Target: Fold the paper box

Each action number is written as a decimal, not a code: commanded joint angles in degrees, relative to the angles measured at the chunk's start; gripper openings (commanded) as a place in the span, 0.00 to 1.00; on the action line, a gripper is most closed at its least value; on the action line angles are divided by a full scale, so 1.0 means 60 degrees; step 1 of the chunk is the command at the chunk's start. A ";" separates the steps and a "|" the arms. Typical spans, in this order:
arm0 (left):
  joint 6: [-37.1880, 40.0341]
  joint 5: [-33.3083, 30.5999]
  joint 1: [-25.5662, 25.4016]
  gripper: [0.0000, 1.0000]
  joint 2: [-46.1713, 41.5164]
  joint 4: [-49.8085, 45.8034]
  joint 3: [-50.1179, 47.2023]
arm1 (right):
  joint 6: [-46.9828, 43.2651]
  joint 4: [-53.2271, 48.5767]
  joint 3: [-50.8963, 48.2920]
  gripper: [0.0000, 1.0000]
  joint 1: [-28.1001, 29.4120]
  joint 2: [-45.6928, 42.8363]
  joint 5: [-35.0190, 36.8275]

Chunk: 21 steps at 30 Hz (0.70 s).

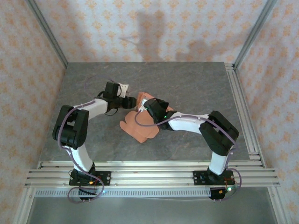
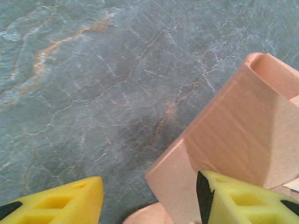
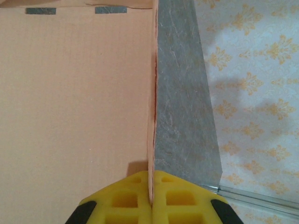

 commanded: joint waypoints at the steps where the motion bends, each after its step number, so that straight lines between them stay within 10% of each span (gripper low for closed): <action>1: 0.0061 0.0070 0.0115 0.56 -0.0241 0.0199 -0.0042 | 0.0200 -0.0480 0.0335 0.00 -0.0054 -0.0182 0.0027; 21: -0.0461 -0.0166 0.0705 0.54 0.1137 -0.0018 0.1213 | -0.0896 0.0396 0.0127 0.00 -0.0049 0.0046 0.0212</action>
